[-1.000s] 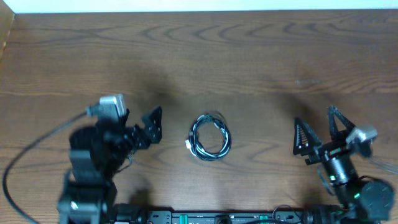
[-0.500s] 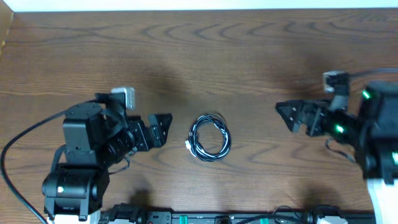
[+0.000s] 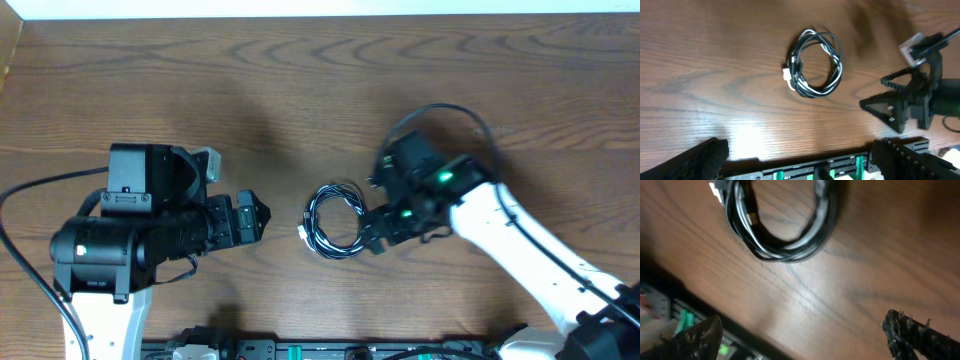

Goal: Untangle cables
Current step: 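Move the right gripper over the coiled cable bundle, then grasp the cable bundle with the right gripper and lift it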

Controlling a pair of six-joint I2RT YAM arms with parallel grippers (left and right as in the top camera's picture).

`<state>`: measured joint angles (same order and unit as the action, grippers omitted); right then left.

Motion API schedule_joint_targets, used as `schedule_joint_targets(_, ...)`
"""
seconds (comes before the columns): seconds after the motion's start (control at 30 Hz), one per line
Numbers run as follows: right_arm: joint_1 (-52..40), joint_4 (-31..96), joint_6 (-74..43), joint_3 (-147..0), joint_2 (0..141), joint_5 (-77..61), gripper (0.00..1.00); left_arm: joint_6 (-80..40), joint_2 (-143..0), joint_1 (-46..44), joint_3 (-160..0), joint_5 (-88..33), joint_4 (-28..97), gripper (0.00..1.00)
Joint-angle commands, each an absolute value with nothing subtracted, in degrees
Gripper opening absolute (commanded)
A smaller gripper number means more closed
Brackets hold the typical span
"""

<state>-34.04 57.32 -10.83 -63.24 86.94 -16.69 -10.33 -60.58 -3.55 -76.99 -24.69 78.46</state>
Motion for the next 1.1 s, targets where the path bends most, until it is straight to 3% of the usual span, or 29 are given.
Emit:
schedule_joint_targets(0.0, -39.99, 50.22, -11.22, -63.18, 90.04, -5.26, 0.98, -9.43, -61.34, -3.62, -78.78, -21.8, 79.75, 0.98)
schedule_joint_targets(0.13, -42.19, 40.12, -24.45, -63.13, 94.8, -3.95, 0.83, -8.71, -61.08, -3.62, -79.0, -21.78, 80.75, 0.98)
schedule_joint_targets(0.3, -43.62, 36.8, -39.57, -63.13, 99.74, 1.43, 0.74, -7.05, -61.01, -3.62, -79.02, -21.76, 82.06, 0.98)
schedule_joint_targets(0.5, -43.83, 35.33, -40.66, -63.13, 103.04, 3.14, 0.7, -7.05, -60.95, -3.62, -79.02, -21.76, 82.26, 0.98)
schedule_joint_targets(0.57, -43.88, 35.14, -40.66, -63.13, 103.13, 4.64, 0.65, -7.05, -60.97, -3.62, -79.02, -21.76, 82.26, 0.98)
schedule_joint_targets(0.63, -43.94, 34.48, -40.66, -63.13, 103.13, 5.28, 0.52, -7.05, -60.97, -3.62, -79.0, -21.78, 82.3, 0.98)
schedule_joint_targets(0.7, -43.92, 33.8, -40.66, -63.13, 103.13, 5.74, 0.26, -7.05, -60.97, -3.62, -79.0, -21.76, 82.43, 0.98)
schedule_joint_targets(0.73, -43.9, 33.56, -40.66, -63.13, 103.13, 6.2, 0.08, -7.05, -60.97, -3.62, -79.0, -21.76, 82.67, 0.98)
schedule_joint_targets(0.77, -43.9, 33.43, -40.66, -63.13, 103.13, 6.44, 0.01, -7.07, -60.97, -3.62, -79.0, -21.76, 82.81, 0.98)
schedule_joint_targets(1.07, -43.86, 33.23, -39.92, -63.13, 103.13, 8.58, 0.01, -7.09, -60.97, -3.62, -79.0, -21.78, 83.81, 0.98)
